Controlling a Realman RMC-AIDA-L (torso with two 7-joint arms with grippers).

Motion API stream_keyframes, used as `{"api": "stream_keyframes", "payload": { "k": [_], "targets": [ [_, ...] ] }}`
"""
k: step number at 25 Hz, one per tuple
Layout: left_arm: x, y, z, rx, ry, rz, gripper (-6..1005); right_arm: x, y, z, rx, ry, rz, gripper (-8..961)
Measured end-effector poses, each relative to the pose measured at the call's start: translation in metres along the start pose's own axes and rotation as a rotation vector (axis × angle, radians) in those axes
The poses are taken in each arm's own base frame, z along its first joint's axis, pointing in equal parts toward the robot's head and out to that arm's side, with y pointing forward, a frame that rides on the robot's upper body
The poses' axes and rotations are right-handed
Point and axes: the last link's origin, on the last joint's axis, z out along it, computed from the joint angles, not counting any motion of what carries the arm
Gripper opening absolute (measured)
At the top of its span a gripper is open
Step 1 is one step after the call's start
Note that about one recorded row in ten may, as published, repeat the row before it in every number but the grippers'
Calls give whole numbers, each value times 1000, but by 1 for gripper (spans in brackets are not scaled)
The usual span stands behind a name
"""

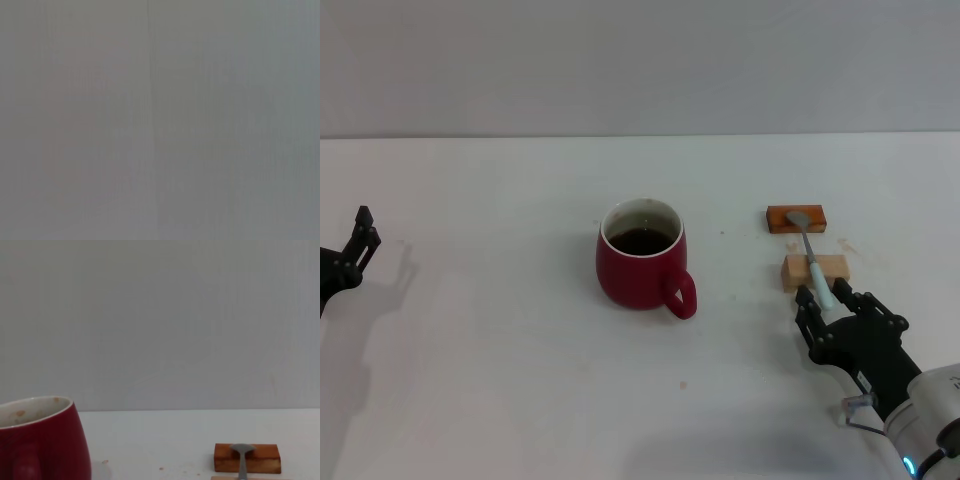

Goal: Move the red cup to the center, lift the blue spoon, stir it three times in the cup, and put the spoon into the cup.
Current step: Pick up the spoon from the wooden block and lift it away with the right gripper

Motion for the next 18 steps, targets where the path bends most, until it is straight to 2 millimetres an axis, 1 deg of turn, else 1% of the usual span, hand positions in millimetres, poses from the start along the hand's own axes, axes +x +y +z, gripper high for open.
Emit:
{"api": "stream_keyframes", "payload": {
  "k": [4,10,12,18],
  "targets": [
    [0,0,0,0,-1,0,857,-1,0,1,-2,-1,-1,454],
    [0,0,0,0,-1,0,856,-1,0,1,2,-2,1,456],
    [0,0,0,0,-1,0,856,-1,0,1,2,-3,2,398],
    [0,0,1,-1,1,0,856,-1,0,2,1,-1,1,356]
  ]
}}
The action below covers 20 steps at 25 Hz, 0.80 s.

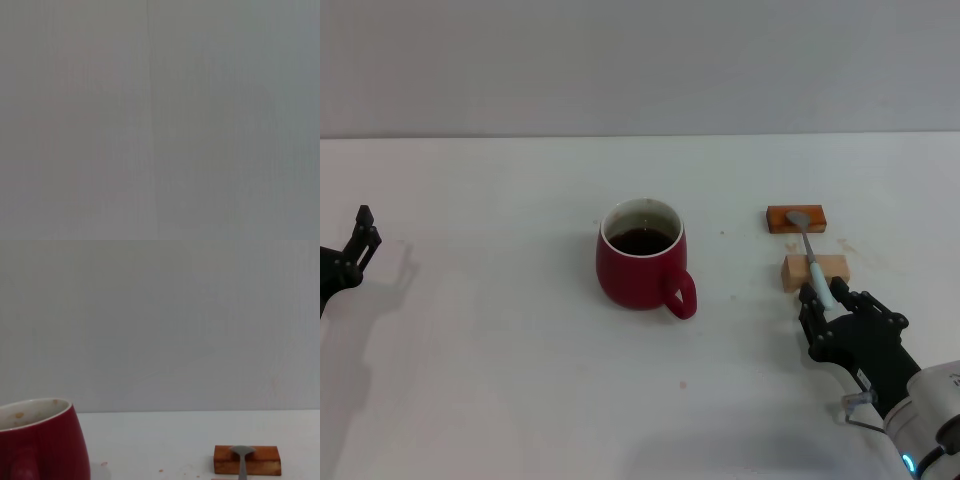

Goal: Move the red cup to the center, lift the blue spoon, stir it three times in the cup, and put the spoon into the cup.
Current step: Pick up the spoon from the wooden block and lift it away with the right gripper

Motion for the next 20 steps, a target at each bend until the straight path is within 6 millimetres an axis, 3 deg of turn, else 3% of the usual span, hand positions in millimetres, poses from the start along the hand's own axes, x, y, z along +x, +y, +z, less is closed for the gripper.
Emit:
{"api": "stream_keyframes", "payload": {
  "k": [20],
  "targets": [
    [0,0,0,0,-1,1,855,1,1,3,-8,17,-3,309]
  ]
}}
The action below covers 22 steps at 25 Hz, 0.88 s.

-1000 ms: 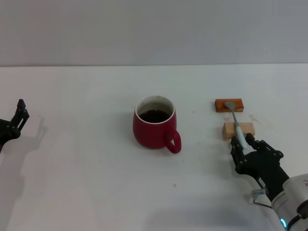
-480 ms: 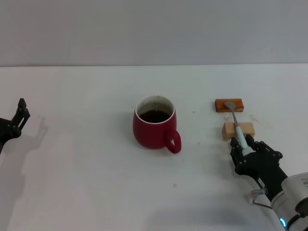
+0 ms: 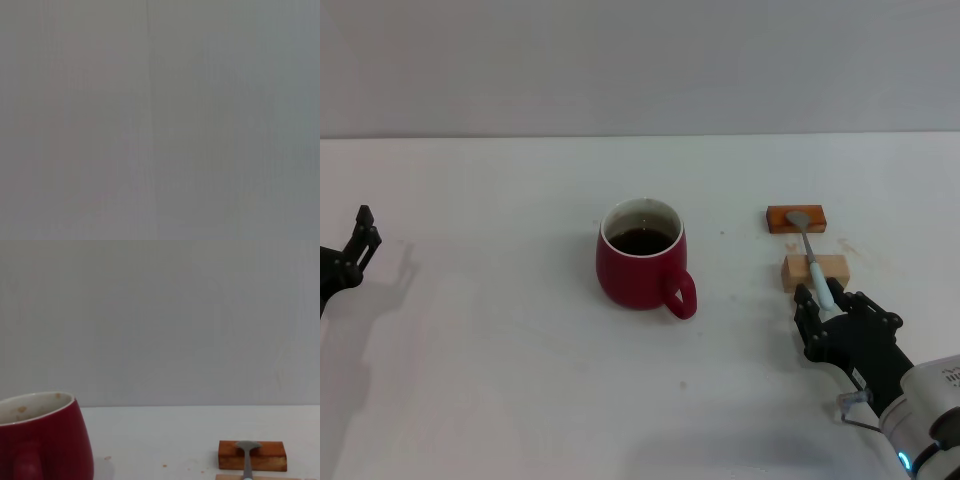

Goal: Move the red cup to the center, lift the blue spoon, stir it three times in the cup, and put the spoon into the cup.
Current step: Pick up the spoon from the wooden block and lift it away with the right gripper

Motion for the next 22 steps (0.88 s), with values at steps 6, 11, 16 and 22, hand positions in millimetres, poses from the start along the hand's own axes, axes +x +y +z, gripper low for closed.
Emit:
{"api": "stream_keyframes", "payload": {
  "k": [6,11,16,22],
  "targets": [
    [0,0,0,0,1,1,855,0,0,0,0,0,-1,295],
    [0,0,0,0,2,1,854,0,-1,0,3,0,-1,283],
    [0,-1,-1,1,1,2,854,1,-1,1,1,12,-1,265],
    [-1,-3,-2,4,-5,7,854,1,0,1,-2,14,-4,210]
  ]
}}
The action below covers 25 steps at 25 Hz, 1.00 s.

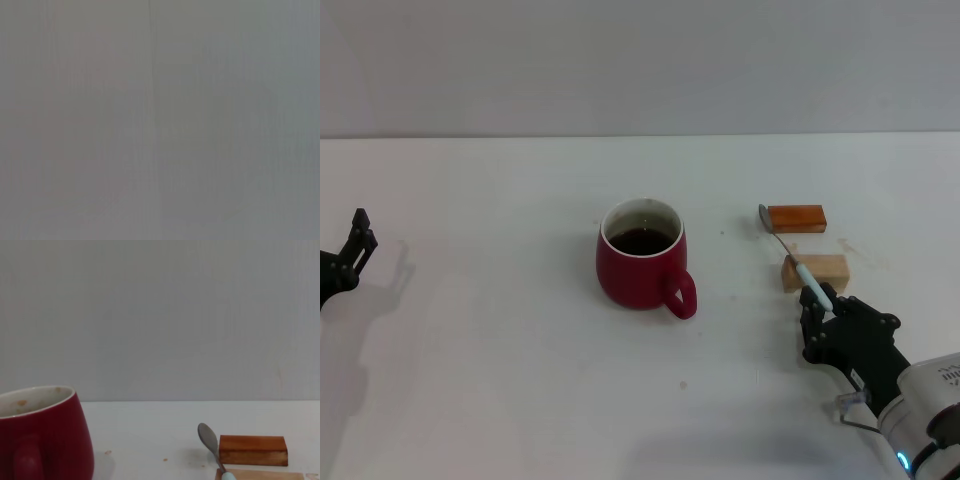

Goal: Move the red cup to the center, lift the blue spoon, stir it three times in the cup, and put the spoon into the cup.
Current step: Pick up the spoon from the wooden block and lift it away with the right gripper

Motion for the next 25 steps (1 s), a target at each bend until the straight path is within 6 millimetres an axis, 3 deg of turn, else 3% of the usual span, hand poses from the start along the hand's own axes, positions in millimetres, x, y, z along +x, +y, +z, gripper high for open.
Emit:
{"api": "stream_keyframes", "payload": {
  "k": [9,25],
  "targets": [
    [0,0,0,0,0,-1,853,2,2,-3,-5,1,-6,147],
    [0,0,0,0,-1,0,852,0,3,-9,0,-23,4,134]
  ]
}}
